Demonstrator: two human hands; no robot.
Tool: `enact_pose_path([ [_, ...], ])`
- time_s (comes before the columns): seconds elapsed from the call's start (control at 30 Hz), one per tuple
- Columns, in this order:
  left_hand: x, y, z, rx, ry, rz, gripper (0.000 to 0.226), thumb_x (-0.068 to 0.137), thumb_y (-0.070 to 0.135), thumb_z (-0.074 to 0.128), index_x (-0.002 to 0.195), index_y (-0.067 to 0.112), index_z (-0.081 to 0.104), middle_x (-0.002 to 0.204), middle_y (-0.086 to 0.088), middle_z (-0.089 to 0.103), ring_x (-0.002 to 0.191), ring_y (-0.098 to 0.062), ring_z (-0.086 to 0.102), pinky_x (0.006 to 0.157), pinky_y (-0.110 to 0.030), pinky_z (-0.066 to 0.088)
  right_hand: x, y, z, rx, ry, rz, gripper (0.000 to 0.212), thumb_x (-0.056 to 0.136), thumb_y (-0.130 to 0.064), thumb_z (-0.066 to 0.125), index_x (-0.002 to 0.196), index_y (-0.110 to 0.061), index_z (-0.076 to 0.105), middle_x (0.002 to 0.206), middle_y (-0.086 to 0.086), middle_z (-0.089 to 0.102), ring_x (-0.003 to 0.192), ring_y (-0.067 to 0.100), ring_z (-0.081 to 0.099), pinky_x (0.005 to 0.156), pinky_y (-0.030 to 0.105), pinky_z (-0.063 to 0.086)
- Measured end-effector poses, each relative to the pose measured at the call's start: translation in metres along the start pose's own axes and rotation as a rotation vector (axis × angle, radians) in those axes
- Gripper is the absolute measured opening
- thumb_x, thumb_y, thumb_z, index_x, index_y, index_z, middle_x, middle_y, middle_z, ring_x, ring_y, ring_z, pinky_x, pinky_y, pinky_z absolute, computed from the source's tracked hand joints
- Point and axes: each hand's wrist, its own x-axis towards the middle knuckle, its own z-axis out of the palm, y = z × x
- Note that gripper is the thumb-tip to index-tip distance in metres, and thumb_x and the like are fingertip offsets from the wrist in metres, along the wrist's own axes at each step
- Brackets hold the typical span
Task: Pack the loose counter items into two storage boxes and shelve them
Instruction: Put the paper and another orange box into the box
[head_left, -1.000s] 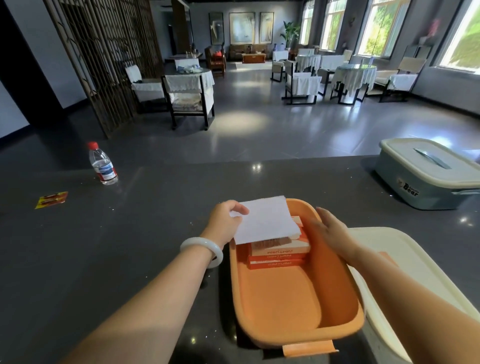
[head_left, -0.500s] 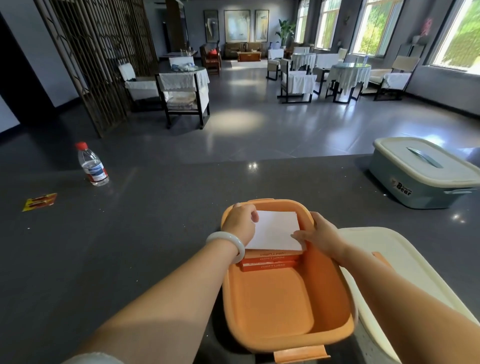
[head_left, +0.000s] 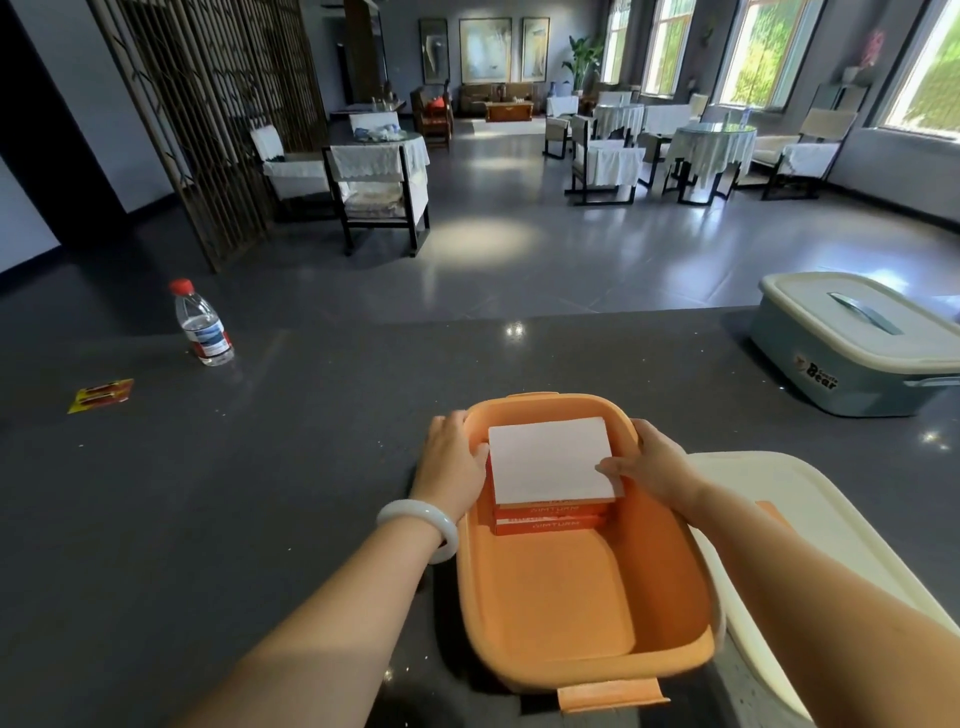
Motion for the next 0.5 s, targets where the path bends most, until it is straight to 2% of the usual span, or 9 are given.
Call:
enact_pose_path([
  [0.1, -0.013, -0.004, -0.007, -0.080, -0.145, -0.029, 0.059, 0.102, 0.029, 0.048, 0.153, 0.030, 0.018, 0.152, 0.003, 0.034, 0.131, -0.020, 0.045, 0.095, -0.032, 0.043, -0.001, 0.000, 0.000, 0.019, -0.005, -0.001, 0.057, 0.086, -0.030, 0.071, 0.134, -0.023, 0.042, 0.119, 0.001, 0.058, 0.102, 0.022, 0.058, 0.087, 0.044, 0.052],
  [0.17, -0.021, -0.005, -0.010, -0.199, -0.234, -0.058, 0.071, 0.101, 0.028, 0.050, 0.155, 0.031, 0.006, 0.151, 0.006, 0.035, 0.136, -0.021, 0.041, 0.095, -0.030, 0.040, -0.002, 0.000, 0.000, 0.054, -0.016, 0.004, 0.054, 0.085, -0.031, 0.072, 0.132, -0.025, 0.044, 0.114, -0.001, 0.059, 0.099, 0.021, 0.059, 0.083, 0.042, 0.053],
  [0.3, -0.025, -0.015, -0.012, -0.429, -0.251, -0.155, 0.076, 0.101, 0.015, 0.049, 0.154, 0.042, 0.001, 0.154, 0.006, 0.034, 0.135, -0.020, 0.042, 0.100, -0.036, 0.042, -0.006, -0.004, 0.005, 0.121, -0.025, 0.017, 0.056, 0.083, -0.035, 0.074, 0.130, -0.029, 0.045, 0.111, -0.003, 0.060, 0.096, 0.020, 0.060, 0.082, 0.042, 0.055],
  [0.37, -0.025, -0.018, -0.015, -0.494, -0.235, -0.205, 0.073, 0.102, 0.012, 0.046, 0.154, 0.045, 0.006, 0.150, 0.006, 0.039, 0.125, -0.017, 0.048, 0.090, -0.032, 0.049, -0.008, -0.009, 0.008, 0.129, -0.035, 0.014, 0.056, 0.083, -0.036, 0.073, 0.131, -0.028, 0.044, 0.113, -0.003, 0.060, 0.098, 0.021, 0.061, 0.083, 0.042, 0.055],
  [0.4, -0.025, -0.020, -0.017, -0.517, -0.222, -0.223, 0.072, 0.102, 0.011, 0.045, 0.153, 0.045, 0.009, 0.145, 0.008, 0.042, 0.118, -0.015, 0.050, 0.080, -0.028, 0.050, -0.010, -0.012, 0.011, 0.136, -0.041, 0.013, 0.057, 0.084, -0.035, 0.073, 0.132, -0.027, 0.044, 0.113, -0.002, 0.060, 0.098, 0.022, 0.060, 0.083, 0.042, 0.054],
  [0.47, -0.025, -0.024, -0.021, -0.548, -0.201, -0.252, 0.070, 0.102, 0.010, 0.044, 0.153, 0.045, 0.013, 0.139, 0.008, 0.044, 0.109, -0.012, 0.050, 0.066, -0.022, 0.046, -0.012, -0.016, 0.015, 0.167, -0.048, 0.009, 0.056, 0.084, -0.033, 0.072, 0.132, -0.024, 0.044, 0.112, -0.001, 0.060, 0.098, 0.022, 0.060, 0.083, 0.040, 0.053],
  [0.5, -0.025, -0.026, -0.024, -0.548, -0.194, -0.262, 0.069, 0.102, 0.010, 0.045, 0.153, 0.046, 0.014, 0.139, 0.008, 0.045, 0.108, -0.012, 0.051, 0.065, -0.022, 0.046, -0.013, -0.019, 0.018, 0.182, -0.052, 0.007, 0.056, 0.085, -0.032, 0.072, 0.133, -0.024, 0.044, 0.112, -0.001, 0.060, 0.098, 0.022, 0.060, 0.082, 0.039, 0.052],
])
